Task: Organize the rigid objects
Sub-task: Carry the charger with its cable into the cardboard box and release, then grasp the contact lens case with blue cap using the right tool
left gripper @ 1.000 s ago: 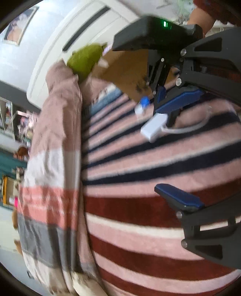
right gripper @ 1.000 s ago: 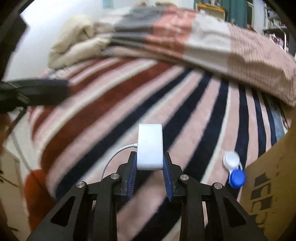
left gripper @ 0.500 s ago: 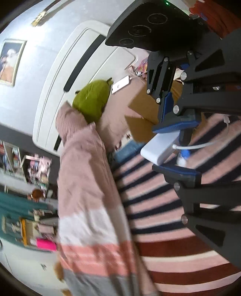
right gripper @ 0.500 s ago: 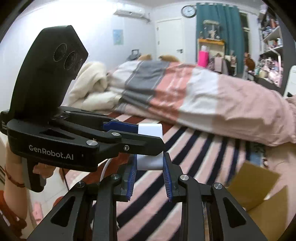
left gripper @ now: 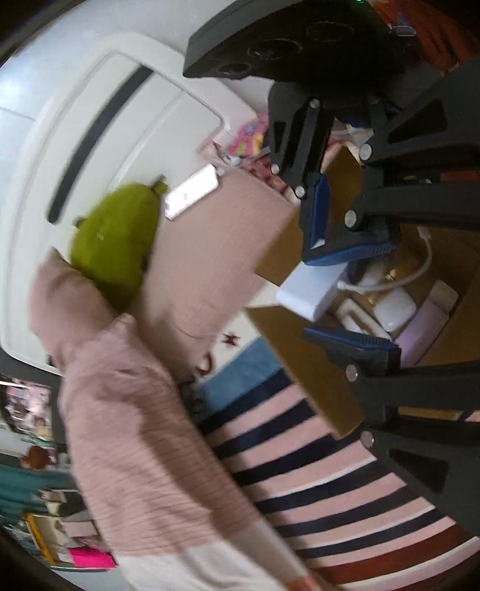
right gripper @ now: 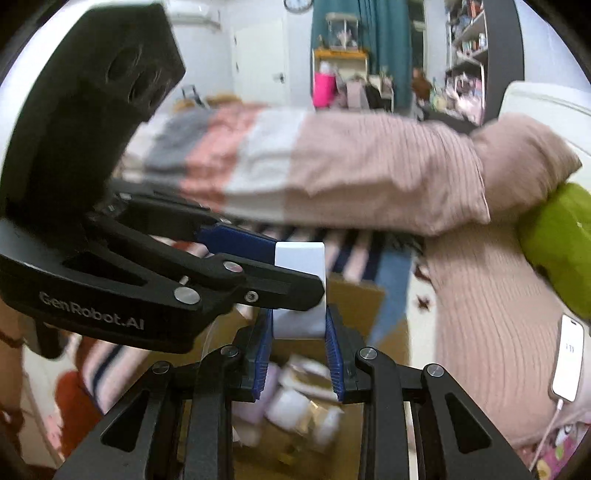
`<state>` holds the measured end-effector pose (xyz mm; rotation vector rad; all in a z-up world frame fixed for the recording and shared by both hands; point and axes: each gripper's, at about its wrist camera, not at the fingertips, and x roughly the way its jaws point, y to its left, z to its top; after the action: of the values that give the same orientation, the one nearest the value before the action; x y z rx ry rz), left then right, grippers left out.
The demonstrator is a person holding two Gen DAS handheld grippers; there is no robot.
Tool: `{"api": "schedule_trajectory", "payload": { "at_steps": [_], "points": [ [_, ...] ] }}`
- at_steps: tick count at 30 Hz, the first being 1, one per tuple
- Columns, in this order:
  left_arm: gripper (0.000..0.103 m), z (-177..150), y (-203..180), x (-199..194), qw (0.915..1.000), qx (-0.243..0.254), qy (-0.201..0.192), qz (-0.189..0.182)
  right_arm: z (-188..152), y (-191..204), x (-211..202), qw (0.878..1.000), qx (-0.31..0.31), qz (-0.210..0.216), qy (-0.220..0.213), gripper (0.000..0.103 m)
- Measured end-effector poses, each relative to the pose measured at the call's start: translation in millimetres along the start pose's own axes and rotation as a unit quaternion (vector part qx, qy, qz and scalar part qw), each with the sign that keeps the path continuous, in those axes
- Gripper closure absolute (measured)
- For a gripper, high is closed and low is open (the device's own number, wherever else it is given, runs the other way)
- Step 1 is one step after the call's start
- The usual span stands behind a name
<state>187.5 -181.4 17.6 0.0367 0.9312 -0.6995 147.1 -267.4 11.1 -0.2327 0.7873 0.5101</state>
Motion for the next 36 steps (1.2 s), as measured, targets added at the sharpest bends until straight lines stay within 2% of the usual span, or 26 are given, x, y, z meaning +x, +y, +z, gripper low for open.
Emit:
{"api": "schedule_trajectory", "payload": {
  "at_steps": [2, 4, 6, 8, 12, 16, 19, 23, 25, 28, 32, 34, 36],
  "points": [
    [0.064, -6.9, -0.5, 6.6, 0.9998, -0.006, 0.016, 0.003, -8.2, -3.5, 13.0, 1.000, -0.001, 0.002, 0.031, 0.080],
    [0.047, -10.3, -1.0, 6.6, 0.9995, -0.004, 0.023, 0.021, -15.8, -4.8, 17.6, 0.999, 0.000, 0.003, 0.051, 0.080],
    [0.045, -14.7, 0.2, -0.6, 0.9994, -0.006, 0.017, 0.029, -18.3, -3.0, 20.8, 0.998, -0.003, -0.003, 0.065, 0.077],
    [0.043, -20.7, 5.4, -15.1, 0.9995, -0.014, 0.002, 0.027, -18.6, 0.2, 17.2, 0.998, -0.005, -0.007, 0.066, 0.069],
    [0.036, -36.9, 20.2, -62.9, 0.9978, -0.018, -0.037, 0.053, -12.1, 26.6, -0.7, 0.999, -0.021, -0.003, 0.045, 0.069],
    [0.033, -66.6, 39.8, -114.9, 0.9923, -0.031, -0.077, 0.092, 0.3, 78.8, -24.7, 0.999, -0.037, 0.038, 0.003, 0.069],
    [0.030, -96.1, 58.8, -146.2, 0.9867, -0.048, -0.101, 0.118, 5.9, 120.7, -27.8, 0.996, -0.052, 0.074, -0.011, 0.069],
    [0.030, -143.1, 93.2, -169.6, 0.9772, -0.079, -0.119, 0.157, 0.1, 178.6, -6.6, 0.991, -0.069, 0.115, 0.008, 0.069],
    [0.029, -168.6, 110.4, -170.9, 0.9730, -0.093, -0.120, 0.174, -9.7, 198.7, 12.6, 0.990, -0.067, 0.117, 0.030, 0.069],
    [0.029, -198.1, 126.4, -161.2, 0.9713, -0.111, -0.114, 0.177, -31.1, 217.1, 48.2, 0.992, -0.069, 0.087, 0.059, 0.069],
    [0.029, -224.1, 138.0, -148.5, 0.9720, -0.126, -0.110, 0.165, -53.6, 220.2, 104.4, 0.990, -0.087, -0.020, 0.105, 0.069],
    [0.029, -233.1, 143.8, -145.0, 0.9713, -0.135, -0.113, 0.160, -59.7, 217.9, 129.6, 0.979, -0.125, -0.099, 0.123, 0.069],
    [0.029, -241.7, 149.0, -144.2, 0.9704, -0.143, -0.115, 0.157, -61.1, 211.7, 149.2, 0.968, -0.155, -0.143, 0.139, 0.069]
  ]
}}
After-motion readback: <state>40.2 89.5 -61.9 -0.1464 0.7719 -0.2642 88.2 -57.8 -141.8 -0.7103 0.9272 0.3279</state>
